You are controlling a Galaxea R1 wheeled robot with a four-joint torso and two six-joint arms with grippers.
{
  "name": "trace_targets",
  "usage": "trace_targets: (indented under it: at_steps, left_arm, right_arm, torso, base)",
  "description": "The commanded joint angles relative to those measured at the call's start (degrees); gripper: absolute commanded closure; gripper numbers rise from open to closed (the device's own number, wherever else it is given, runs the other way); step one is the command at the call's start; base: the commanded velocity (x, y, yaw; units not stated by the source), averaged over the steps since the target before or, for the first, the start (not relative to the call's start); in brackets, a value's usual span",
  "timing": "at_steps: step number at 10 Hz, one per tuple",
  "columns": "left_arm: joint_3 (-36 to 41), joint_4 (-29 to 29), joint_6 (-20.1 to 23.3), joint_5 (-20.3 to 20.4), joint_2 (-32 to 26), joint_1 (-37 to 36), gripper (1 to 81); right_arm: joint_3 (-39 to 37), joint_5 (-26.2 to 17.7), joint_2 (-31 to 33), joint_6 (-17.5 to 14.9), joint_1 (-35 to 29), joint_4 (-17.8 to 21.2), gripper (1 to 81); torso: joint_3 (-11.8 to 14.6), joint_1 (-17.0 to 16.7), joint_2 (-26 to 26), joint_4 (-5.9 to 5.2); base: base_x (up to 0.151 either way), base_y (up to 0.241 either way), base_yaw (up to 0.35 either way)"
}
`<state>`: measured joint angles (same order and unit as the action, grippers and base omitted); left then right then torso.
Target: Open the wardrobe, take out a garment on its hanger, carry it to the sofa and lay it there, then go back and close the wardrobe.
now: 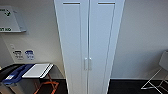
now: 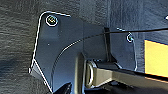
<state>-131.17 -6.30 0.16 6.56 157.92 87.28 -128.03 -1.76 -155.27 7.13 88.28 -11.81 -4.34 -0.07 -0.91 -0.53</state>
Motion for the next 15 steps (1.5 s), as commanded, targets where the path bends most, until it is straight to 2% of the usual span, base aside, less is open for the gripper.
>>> trace_targets:
  at_steps: [1, 15]
  left_arm:
    - [1.00, -0.47, 0.28, -3.04, -0.93, -1.81, 1.0]
    - [1.00, -0.03, 0.37, -3.04, -0.76, -1.54, 1.0]
  right_arm:
    - [0.77, -2.55, 1.25, 0.08, -2.01, -0.05, 1.0]
    - [1.65, -1.76, 2.31, 0.34, -1.92, 0.12, 1.0]
  torso:
    - [0.00, 0.07, 0.00, 0.00]
    - [-0.02, 0.13, 0.00, 0.00]
  base:
    - [0.075, 0.000, 0.000]
    - [0.093, 0.000, 0.000]
